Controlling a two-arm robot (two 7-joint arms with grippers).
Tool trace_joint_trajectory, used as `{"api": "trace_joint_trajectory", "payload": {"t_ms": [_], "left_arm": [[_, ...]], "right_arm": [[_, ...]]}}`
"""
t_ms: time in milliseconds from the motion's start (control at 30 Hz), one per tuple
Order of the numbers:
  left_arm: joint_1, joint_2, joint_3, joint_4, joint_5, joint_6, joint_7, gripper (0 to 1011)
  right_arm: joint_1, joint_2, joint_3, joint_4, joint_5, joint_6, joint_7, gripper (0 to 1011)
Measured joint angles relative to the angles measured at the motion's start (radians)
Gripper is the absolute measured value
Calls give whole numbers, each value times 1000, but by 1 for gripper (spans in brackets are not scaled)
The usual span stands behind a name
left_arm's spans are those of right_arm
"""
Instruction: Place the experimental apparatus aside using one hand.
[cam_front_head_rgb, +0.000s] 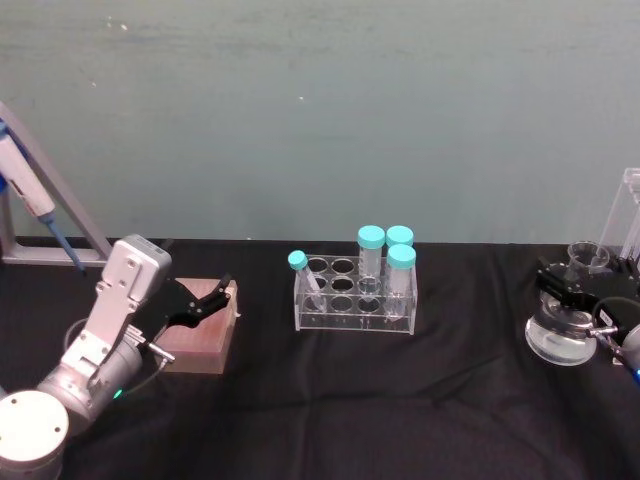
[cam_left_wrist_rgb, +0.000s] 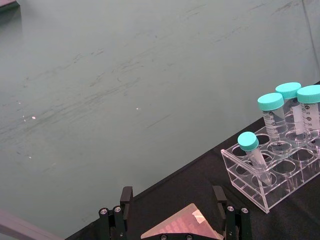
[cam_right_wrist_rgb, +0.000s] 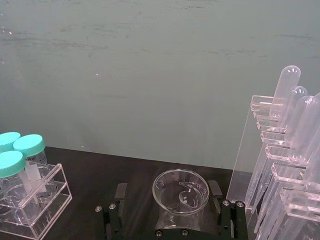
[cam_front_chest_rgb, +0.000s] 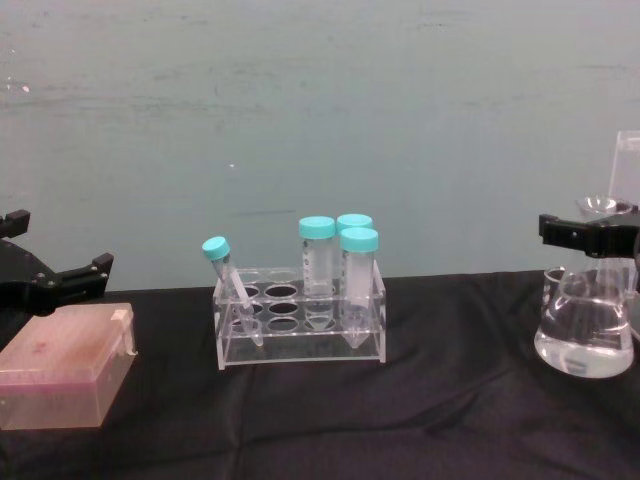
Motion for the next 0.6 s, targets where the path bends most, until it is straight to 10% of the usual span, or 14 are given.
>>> {"api": "trace_joint_trajectory", "payload": {"t_ms": [600], "left_arm": [[0, 0, 0, 0, 0, 0, 0, 1000]], "right_arm": [[0, 0, 0, 0, 0, 0, 0, 1000]]}}
